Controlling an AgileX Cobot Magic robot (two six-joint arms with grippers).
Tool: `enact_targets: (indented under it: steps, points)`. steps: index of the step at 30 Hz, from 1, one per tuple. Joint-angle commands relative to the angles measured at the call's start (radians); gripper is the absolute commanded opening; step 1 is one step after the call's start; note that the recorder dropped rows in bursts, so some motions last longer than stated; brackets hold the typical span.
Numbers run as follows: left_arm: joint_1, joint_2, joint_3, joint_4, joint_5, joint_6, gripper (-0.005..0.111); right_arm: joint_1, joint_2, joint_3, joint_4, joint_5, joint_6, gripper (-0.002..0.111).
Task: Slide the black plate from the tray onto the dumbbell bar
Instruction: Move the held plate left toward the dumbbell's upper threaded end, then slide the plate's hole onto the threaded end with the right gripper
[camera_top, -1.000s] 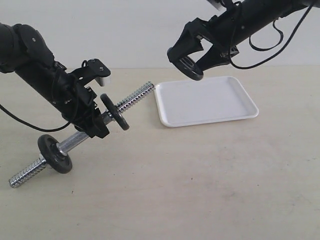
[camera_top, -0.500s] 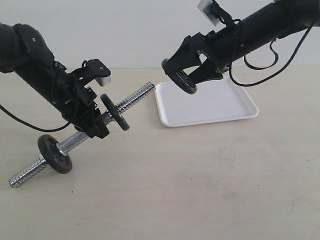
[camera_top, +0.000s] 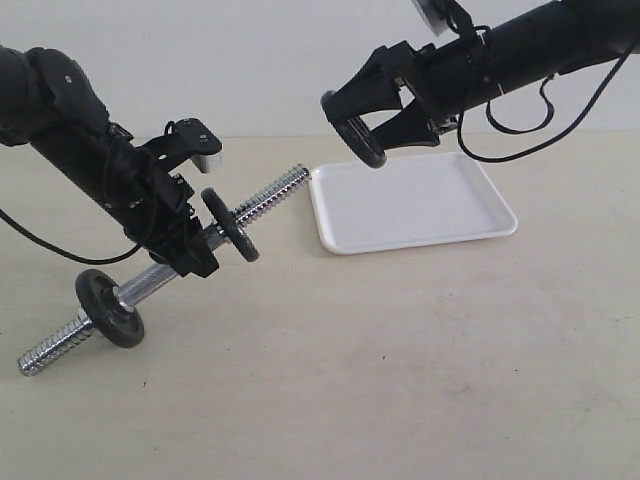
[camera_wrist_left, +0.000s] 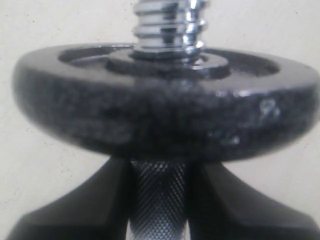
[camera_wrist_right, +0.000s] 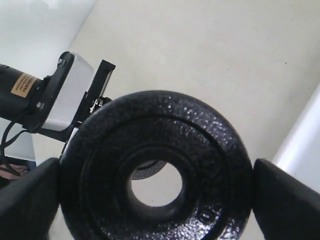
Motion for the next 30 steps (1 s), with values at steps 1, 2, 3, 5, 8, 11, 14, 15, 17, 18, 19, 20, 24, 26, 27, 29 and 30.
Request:
enact_targets:
  steps: [1, 2, 3, 5, 8, 11, 14, 15, 17, 18, 19, 20, 24, 26, 27, 29, 30]
  points:
    - [0.000, -0.060, -0.027, -0.092, -0.016, 0.055, 0.004, -0.004, -0.028, -0.010, 0.066, 0.014, -0.013, 0.000]
    - [0.000, -0.060, -0.027, -0.111, -0.014, 0.073, 0.004, -0.004, -0.028, -0.010, 0.066, 0.014, -0.013, 0.000]
    - [0.000, -0.060, -0.027, -0.134, -0.014, 0.088, 0.004, -0.004, -0.028, -0.010, 0.066, 0.014, -0.013, 0.000]
    - [0.000, -0.060, -0.027, -0.179, -0.012, 0.129, 0.004, -0.004, -0.028, -0.010, 0.066, 0.014, -0.011, 0.000]
    - [0.000, -0.060, -0.027, -0.192, 0.000, 0.152, 0.004, -0.004, -0.028, -0.010, 0.066, 0.014, -0.011, 0.000]
    - [0.000, -0.060, -0.027, -0.192, 0.003, 0.171, 0.004, -0.003, -0.028, -0.010, 0.066, 0.014, -0.007, 0.000]
    - [0.000, -0.067, -0.027, -0.194, 0.003, 0.174, 0.004, -0.003, -0.028, -0.010, 0.060, 0.014, -0.002, 0.000]
    - [0.000, -0.071, -0.027, -0.194, 0.003, 0.174, 0.004, -0.003, -0.028, -0.010, 0.054, 0.014, 0.000, 0.000]
    - [0.000, -0.086, -0.027, -0.194, 0.001, 0.179, 0.004, -0.001, -0.028, -0.010, 0.035, 0.014, 0.014, 0.000]
    - [0.000, -0.094, -0.027, -0.194, -0.001, 0.182, 0.004, -0.001, -0.028, -0.010, 0.027, 0.014, 0.027, 0.000]
    - [0.000, -0.104, -0.027, -0.196, -0.010, 0.182, 0.004, -0.001, -0.028, -0.010, 0.022, 0.014, 0.033, 0.000]
    - [0.000, -0.112, -0.027, -0.197, -0.019, 0.182, 0.004, -0.001, -0.028, -0.010, 0.020, 0.014, 0.037, 0.000]
    - [0.000, -0.136, -0.027, -0.212, -0.026, 0.190, 0.004, 0.002, -0.028, -0.010, 0.020, 0.014, 0.036, 0.000]
    - [0.000, -0.138, -0.027, -0.217, -0.026, 0.189, 0.004, 0.009, -0.028, -0.010, 0.020, 0.014, 0.036, 0.000]
    - [0.000, -0.138, -0.027, -0.217, -0.026, 0.189, 0.004, 0.015, -0.028, -0.010, 0.022, 0.014, 0.036, 0.000]
    - [0.000, -0.136, -0.027, -0.216, -0.026, 0.189, 0.004, 0.021, -0.028, -0.010, 0.032, 0.014, 0.032, 0.000]
    - [0.000, -0.136, -0.027, -0.216, -0.023, 0.189, 0.004, 0.027, -0.028, -0.010, 0.042, 0.014, 0.027, 0.000]
